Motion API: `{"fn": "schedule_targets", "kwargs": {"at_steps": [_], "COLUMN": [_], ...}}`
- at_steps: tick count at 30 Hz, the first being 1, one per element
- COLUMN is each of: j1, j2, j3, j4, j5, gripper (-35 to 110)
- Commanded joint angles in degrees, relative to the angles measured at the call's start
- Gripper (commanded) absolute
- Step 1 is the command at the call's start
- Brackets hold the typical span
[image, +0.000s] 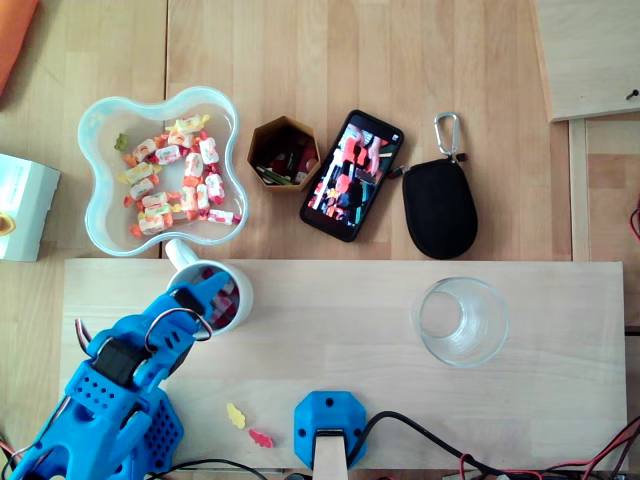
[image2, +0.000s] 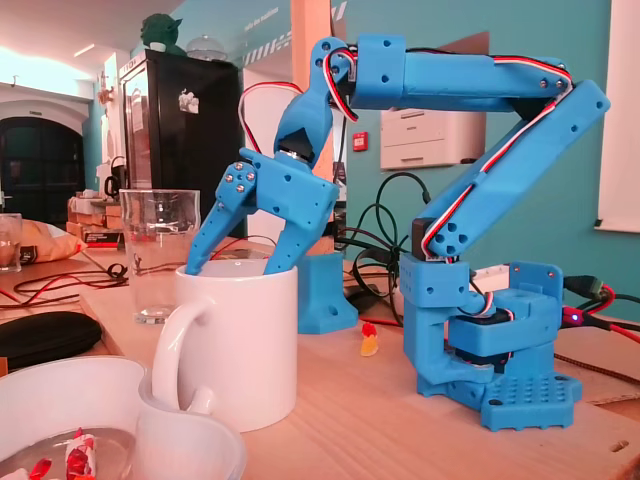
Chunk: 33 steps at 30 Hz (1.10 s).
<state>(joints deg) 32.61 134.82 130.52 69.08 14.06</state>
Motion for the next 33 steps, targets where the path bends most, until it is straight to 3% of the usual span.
{"fn": "schedule_targets", "kwargs": {"at_steps": [1, 17, 27, 33], "j1": [-0.35, -0.35, -0.79, -9.76], "j2": [0.18, 1.14, 1.23, 11.78], "j3": [-4.13, -11.51, -34.01, -45.44], "j4": [-1.41, -0.26, 16.61, 24.79], "j5": [0.35, -0.26, -0.53, -1.14], "gripper": [32, 32, 32, 32]}}
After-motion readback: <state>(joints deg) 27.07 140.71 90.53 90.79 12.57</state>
